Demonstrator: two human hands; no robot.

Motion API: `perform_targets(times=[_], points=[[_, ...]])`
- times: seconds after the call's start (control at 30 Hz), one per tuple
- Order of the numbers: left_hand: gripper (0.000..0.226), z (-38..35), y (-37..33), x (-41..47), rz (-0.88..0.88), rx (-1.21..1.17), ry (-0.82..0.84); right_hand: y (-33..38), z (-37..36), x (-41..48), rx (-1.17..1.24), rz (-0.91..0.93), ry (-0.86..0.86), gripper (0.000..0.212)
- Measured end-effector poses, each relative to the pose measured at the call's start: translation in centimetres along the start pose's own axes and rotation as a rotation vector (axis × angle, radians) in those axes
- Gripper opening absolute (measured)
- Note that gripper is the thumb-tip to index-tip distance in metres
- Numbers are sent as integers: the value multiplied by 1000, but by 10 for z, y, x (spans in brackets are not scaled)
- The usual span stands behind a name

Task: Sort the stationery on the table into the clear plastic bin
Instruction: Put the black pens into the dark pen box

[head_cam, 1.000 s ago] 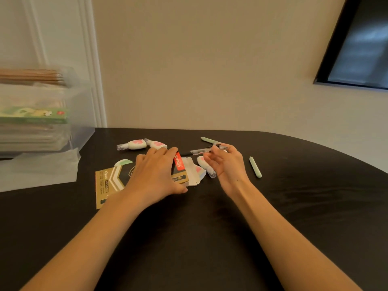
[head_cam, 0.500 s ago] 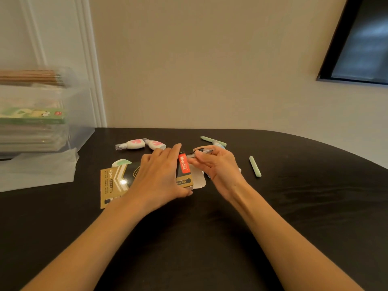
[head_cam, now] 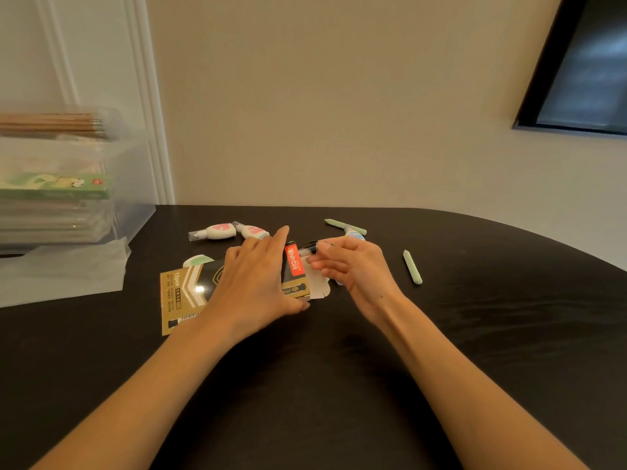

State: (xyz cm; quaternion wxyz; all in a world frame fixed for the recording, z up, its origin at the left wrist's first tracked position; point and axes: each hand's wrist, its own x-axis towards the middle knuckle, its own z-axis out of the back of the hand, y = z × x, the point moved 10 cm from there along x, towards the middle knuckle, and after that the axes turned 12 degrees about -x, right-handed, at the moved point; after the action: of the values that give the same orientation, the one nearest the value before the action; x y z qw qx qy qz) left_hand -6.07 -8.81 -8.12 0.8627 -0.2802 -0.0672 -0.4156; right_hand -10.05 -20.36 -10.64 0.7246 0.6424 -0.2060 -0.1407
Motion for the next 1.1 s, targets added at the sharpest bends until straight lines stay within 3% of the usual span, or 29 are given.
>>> perform_targets(times=[0.27,0.4,0.57,0.73,0.83,0.93,1.1], points=[[109,2,-6,-1,-21,-65,-12,0,-20,1,-87,20,149,21],[109,1,-9,-2,-39,-63,-9,3,-13,0,-89,42,100,15],[108,1,-14,-3,-70,-81,-23,12,-20,-5,-317,121,61,20],[105,4,-17,-3,-98,-87,-62,14,-17,-6,-291,101,95,17],[94,24,-18,-4,-126,-129,-194,18,6,-2,-80,99,-27,23],[81,62,-13,-8,-110,-298,-450,12,23,0,29,39,-128,34],[80,78,-6,-7,24,-497,-624,11,-9,-10,-33,-4,110,34]])
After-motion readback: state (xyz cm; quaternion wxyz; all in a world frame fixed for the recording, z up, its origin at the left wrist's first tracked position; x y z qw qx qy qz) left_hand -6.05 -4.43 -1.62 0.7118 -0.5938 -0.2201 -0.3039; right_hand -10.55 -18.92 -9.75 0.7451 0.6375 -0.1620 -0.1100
